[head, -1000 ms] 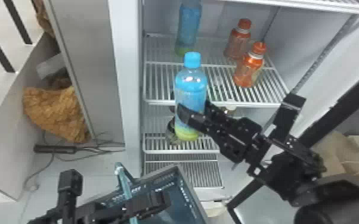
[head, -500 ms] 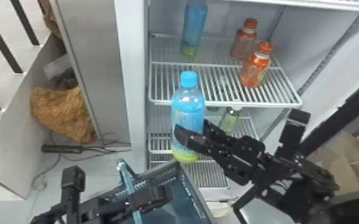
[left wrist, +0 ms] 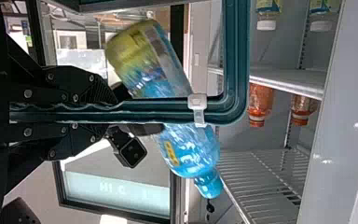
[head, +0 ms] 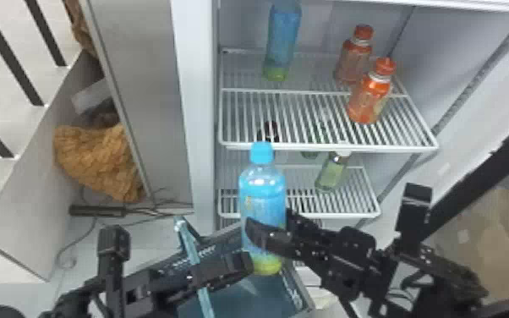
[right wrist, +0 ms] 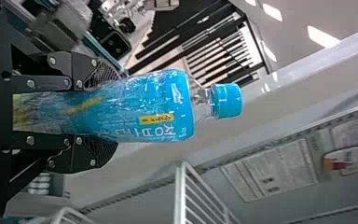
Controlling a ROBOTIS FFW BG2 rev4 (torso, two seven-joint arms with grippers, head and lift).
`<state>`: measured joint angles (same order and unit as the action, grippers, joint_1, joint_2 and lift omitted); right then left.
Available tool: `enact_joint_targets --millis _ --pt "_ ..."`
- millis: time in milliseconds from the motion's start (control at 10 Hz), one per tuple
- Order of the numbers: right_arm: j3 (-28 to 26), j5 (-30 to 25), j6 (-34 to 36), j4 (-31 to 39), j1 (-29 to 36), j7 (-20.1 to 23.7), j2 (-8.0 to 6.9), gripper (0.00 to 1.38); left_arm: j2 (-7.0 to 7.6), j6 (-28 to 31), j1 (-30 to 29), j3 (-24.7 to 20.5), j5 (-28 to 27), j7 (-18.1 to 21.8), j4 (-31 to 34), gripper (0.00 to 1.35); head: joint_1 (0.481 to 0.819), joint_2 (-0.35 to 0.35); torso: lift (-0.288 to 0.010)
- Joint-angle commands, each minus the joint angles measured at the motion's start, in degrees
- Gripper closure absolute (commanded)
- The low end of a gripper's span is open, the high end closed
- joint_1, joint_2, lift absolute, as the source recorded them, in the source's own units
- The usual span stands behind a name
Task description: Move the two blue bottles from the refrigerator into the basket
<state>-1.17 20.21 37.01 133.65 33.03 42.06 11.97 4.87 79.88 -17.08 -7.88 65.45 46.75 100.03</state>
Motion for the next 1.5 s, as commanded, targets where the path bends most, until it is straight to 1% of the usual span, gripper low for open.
enact_joint_targets --millis 0,300,400,500,600,700,900,1200,1400 --pt "-0.1 -0.2 1.5 -0.3 1.0 0.7 0.07 1.28 0.05 -0.1 0.2 0.0 0.1 0.0 0.0 1.2 0.695 -0.103 -0.01" --pt "-0.1 -0.4 3.1 -1.1 2.1 1.5 0.42 1.27 0.14 -0.3 0.4 -0.1 0.2 -0.1 0.0 1.2 0.695 -0.102 -0.01" --pt "-0.2 0.6 3.6 -2.2 2.0 1.5 0.34 1.03 0.14 -0.3 0.5 0.0 0.2 -0.1 0.0 1.2 0.695 -0.103 -0.01" --pt "-0.2 0.8 4.9 -2.7 2.0 1.5 0.42 0.62 0.14 -0.3 0.5 0.0 0.2 -0.2 -0.1 1.2 0.695 -0.104 -0.01" --pt "-0.2 0.9 4.9 -2.8 2.0 1.5 0.42 0.26 0.14 -0.3 0.5 0.0 0.2 -0.1 -0.1 1.2 0.695 -0.106 -0.01" --pt "-0.4 0.9 4.9 -2.8 2.0 1.5 0.34 0.06 0.14 -0.3 0.5 0.0 0.2 -0.1 -0.1 1.2 0.695 -0.106 -0.01" --pt "-1.3 0.8 4.9 -2.8 2.0 1.5 0.34 0.14 0.14 -0.3 0.5 0.0 0.2 -0.2 -0.1 1.2 0.695 -0.112 -0.01" --pt "-3.4 0.5 4.0 -2.2 2.3 1.5 0.07 0.15 0.14 -0.3 0.5 0.1 0.2 -0.2 -0.1 1.2 0.695 -0.133 -0.01" --pt "-5.8 0.2 2.8 0.3 3.1 1.4 -0.1 0.15 0.14 -0.3 0.5 0.2 0.2 -0.2 -0.1 1.2 0.695 -0.161 -0.01"
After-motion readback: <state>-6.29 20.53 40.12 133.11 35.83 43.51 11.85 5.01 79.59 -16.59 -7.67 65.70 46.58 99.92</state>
